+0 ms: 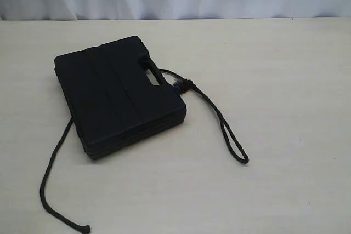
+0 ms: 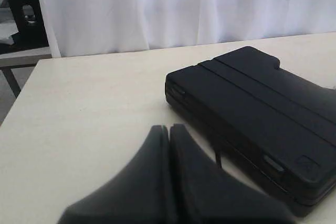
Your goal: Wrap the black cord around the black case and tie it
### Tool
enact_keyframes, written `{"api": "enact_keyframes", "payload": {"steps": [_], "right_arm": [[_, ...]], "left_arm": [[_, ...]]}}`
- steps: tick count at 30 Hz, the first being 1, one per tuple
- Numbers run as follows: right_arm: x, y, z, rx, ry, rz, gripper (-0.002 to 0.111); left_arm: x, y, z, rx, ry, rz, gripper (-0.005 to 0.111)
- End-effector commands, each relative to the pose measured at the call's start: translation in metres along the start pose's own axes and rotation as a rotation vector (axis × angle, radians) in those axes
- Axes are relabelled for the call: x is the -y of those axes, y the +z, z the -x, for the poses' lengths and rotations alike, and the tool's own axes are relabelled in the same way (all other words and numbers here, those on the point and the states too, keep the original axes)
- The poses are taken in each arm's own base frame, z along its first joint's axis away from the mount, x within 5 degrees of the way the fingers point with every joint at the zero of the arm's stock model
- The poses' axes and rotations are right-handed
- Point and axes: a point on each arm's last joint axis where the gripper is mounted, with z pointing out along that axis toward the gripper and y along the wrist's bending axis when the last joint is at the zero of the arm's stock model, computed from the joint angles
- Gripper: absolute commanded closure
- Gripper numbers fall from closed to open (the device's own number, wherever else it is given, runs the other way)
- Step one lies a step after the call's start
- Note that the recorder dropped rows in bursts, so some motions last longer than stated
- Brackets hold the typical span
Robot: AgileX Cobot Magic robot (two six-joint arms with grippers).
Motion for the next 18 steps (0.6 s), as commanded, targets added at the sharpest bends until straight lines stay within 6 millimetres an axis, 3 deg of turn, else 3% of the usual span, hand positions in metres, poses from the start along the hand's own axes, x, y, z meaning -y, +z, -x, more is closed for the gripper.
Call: {"api": "enact_keyframes", "payload": {"steps": [1, 7, 14, 18], "right_arm": [[0.0, 0.0, 0.0, 0.003, -0.006, -0.001, 0.104], [-0.001, 0.0, 0.003, 0.042, 0.021, 0.009, 0.104], [-0.004, -0.002, 0.019, 0.193, 0.655, 0.109, 0.104], [0.004, -0.006, 0.03, 0.348, 0.761, 0.088, 0.104]], "left_arm": [[0.0, 0.0, 0.003, 0.041, -0.003, -0.003, 0.107], [0.003, -0.002, 0.018, 0.209, -0.11, -0.04, 0.107], [0.0, -0.008, 0.037, 0.428, -0.293, -0.065, 0.107], [-0.004, -0.013, 0.046, 0.543, -0.539, -0.103, 0.107]]}}
